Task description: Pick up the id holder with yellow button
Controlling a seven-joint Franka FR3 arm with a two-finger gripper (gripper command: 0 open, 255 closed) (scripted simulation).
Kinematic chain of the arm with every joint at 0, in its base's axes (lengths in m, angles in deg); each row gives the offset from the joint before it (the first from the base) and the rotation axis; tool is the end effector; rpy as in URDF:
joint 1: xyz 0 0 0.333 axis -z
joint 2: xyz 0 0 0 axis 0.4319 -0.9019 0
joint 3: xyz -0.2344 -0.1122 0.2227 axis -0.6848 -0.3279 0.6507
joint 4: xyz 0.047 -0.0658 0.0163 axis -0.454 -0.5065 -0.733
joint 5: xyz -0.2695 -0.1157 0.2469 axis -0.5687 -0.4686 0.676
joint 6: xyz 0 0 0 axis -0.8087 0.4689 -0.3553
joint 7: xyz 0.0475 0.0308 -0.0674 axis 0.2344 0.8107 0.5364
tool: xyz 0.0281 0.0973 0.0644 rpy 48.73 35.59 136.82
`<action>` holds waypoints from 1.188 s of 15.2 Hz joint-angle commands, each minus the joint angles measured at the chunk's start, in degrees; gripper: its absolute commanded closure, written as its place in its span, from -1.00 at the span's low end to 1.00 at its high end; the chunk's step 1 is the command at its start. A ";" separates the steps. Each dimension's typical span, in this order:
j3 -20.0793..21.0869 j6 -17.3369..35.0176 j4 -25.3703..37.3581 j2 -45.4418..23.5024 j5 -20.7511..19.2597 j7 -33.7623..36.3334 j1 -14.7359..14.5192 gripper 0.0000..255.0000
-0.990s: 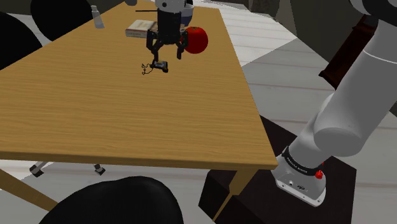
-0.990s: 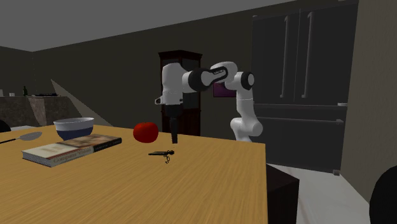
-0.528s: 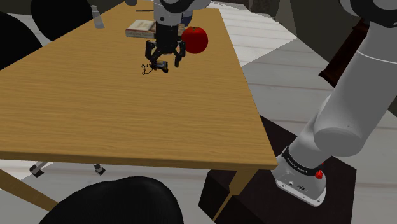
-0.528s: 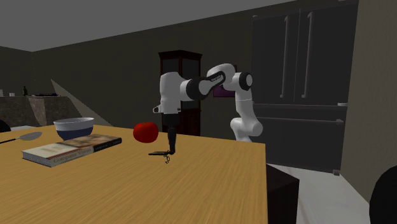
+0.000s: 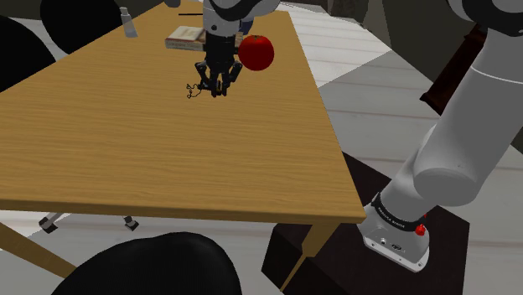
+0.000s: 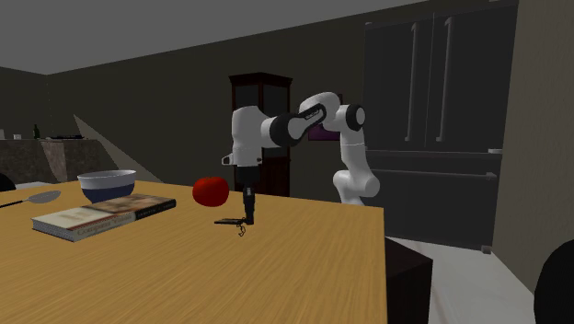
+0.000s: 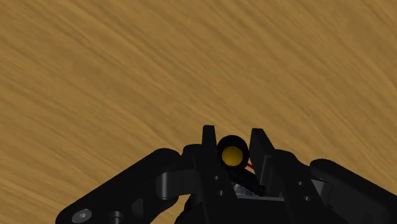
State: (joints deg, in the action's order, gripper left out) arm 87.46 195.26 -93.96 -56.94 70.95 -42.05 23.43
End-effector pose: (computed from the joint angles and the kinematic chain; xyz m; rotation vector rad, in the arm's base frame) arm 0.5766 0.1513 0.4823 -3.0134 0.4282 0.0023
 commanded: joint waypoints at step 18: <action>0.02 -10.50 9.50 1.04 -0.01 0.68 0.05 1.00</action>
State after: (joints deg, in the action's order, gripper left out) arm 87.48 185.64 -85.42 -55.80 70.98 -41.43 23.48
